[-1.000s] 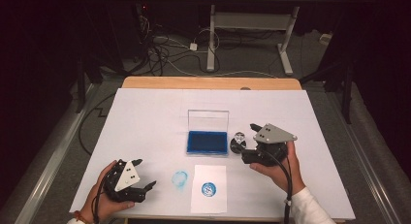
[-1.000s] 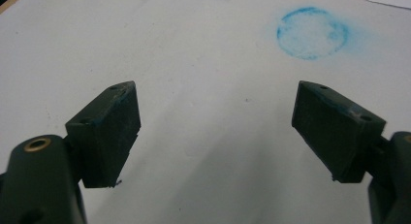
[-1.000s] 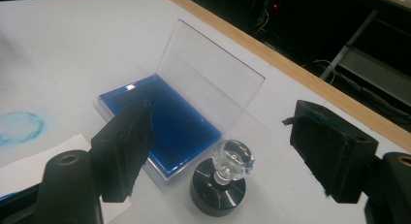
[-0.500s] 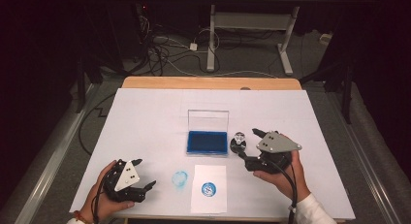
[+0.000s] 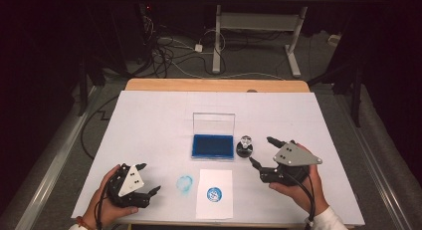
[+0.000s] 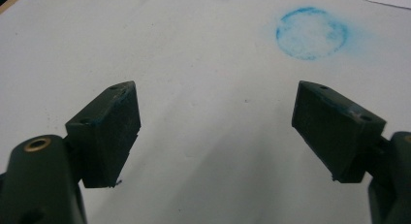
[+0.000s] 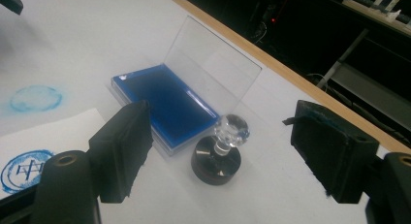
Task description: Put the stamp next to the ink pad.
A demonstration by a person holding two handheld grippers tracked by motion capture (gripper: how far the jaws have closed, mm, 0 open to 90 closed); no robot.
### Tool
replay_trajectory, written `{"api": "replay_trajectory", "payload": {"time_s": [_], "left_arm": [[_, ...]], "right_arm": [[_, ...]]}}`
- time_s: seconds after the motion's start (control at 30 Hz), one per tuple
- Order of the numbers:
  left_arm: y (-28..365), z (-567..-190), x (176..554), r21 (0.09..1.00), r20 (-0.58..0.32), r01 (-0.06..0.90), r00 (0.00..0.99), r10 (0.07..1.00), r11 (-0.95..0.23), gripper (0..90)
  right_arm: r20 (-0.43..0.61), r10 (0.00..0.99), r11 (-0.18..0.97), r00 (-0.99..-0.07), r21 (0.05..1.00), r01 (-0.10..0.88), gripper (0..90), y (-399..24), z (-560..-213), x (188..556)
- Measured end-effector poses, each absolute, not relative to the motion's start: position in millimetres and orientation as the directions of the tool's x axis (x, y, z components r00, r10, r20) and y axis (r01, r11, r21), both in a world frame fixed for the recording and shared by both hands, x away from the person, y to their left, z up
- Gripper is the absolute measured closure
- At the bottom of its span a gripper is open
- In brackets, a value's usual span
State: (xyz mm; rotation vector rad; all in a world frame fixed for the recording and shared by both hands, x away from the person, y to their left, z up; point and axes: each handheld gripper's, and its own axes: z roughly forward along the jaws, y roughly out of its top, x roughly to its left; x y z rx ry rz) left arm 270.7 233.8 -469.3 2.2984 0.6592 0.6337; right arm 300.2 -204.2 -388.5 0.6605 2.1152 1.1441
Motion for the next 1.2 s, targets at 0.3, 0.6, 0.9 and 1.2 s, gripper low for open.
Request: {"api": "replay_trajectory", "payload": {"time_s": [0.3, 0.6, 0.9, 1.2], "left_arm": [[234.2, -469.0, 270.7, 0.697, 0.263, 0.282, 0.755, 0.601, -0.659, 17.1], [233.3, -468.5, 269.7, 0.699, 0.265, 0.276, 0.756, 0.598, -0.659, 17.1], [230.7, -468.4, 268.9, 0.702, 0.26, 0.271, 0.763, 0.592, -0.658, 17.1], [230.4, -466.5, 270.9, 0.715, 0.256, 0.271, 0.756, 0.602, -0.644, 17.1]], "right_arm": [[-0.288, 0.682, 0.493, -0.672, 0.86, 0.132, 22.5, -214.3, -393.2, 296.1], [-0.299, 0.69, 0.504, -0.659, 0.852, 0.141, 22.7, -221.1, -402.6, 289.0], [-0.293, 0.701, 0.483, -0.65, 0.866, 0.131, 20.5, -230.8, -416.5, 279.9], [-0.278, 0.743, 0.465, -0.608, 0.868, 0.172, 19.3, -249.6, -429.5, 275.1]]}}
